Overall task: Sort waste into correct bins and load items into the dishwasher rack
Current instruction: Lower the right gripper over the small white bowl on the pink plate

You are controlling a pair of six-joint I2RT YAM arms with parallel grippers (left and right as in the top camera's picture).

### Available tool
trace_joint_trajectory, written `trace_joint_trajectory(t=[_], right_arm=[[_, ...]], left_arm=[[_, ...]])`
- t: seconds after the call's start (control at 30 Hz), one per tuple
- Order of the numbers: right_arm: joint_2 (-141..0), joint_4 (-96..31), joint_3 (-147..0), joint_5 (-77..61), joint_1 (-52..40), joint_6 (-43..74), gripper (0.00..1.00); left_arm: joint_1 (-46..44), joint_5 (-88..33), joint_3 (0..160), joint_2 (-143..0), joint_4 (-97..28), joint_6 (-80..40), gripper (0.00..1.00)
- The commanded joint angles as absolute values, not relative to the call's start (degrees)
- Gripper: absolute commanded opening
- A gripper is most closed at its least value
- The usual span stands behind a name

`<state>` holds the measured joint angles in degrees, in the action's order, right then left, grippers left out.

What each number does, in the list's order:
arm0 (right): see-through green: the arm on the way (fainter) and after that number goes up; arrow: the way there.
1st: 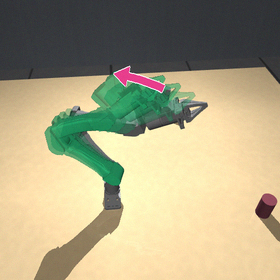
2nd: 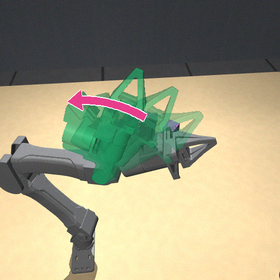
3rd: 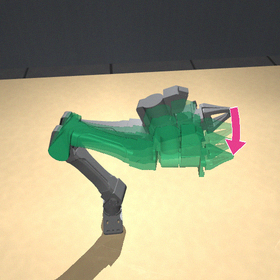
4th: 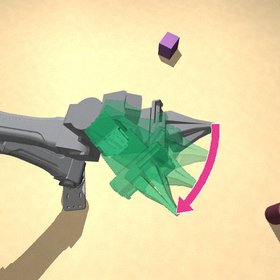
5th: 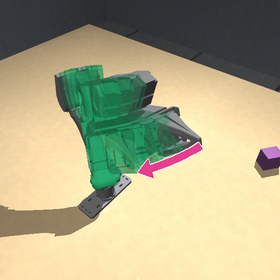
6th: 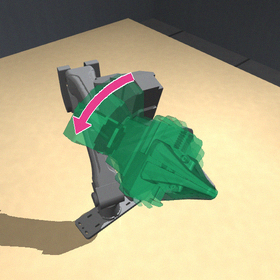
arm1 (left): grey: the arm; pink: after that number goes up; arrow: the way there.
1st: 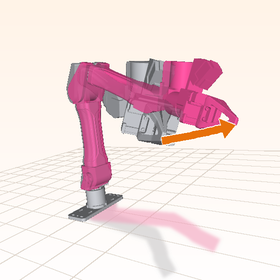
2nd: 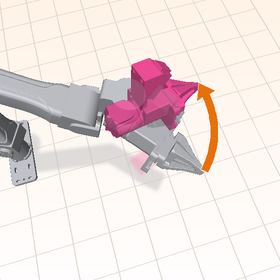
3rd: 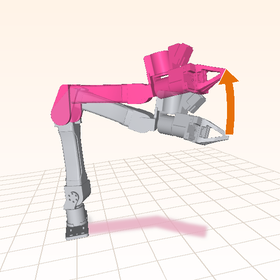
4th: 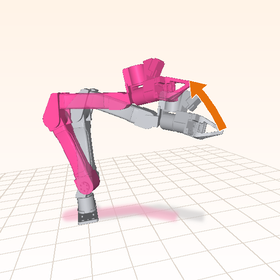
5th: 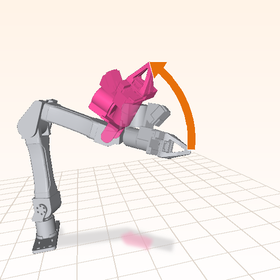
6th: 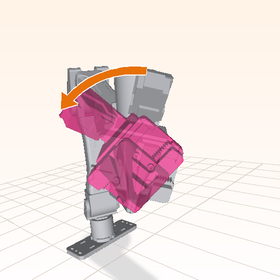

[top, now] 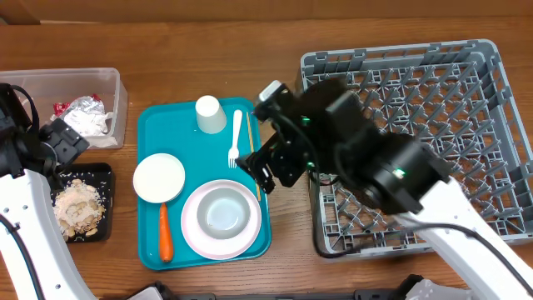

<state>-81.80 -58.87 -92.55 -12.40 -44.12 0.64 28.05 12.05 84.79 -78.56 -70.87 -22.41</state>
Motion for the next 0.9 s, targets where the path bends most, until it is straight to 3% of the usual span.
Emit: trace_joint_trajectory(t=[0.0,0.2,0.5,0.87], right_arm=[[-85.8,-63.2,-94.4,-8.5,-46.1,4.3,1.00],[-91.1,-69.1,-94.3,-8.6,-50.3,6.0,1.00],[-95.2,-63.5,-94.0,-14.9,-54.6,6.1,1.00],[-105.7,-66.5,-94.0,-10.3,-59.7,9.3,1.00]], left_arm=[[29.6,22.5,86.0,-78.8,-72.2,-21.3,1.00],[33.2,21.6,86.0,-78.7,-72.5,-24.9,1.00],[33.8,20.0,86.0,-78.8,-73.5,-24.8,1.00],[46.4,13.9,86.0,-78.8,-75.7,-27.2,1.00]])
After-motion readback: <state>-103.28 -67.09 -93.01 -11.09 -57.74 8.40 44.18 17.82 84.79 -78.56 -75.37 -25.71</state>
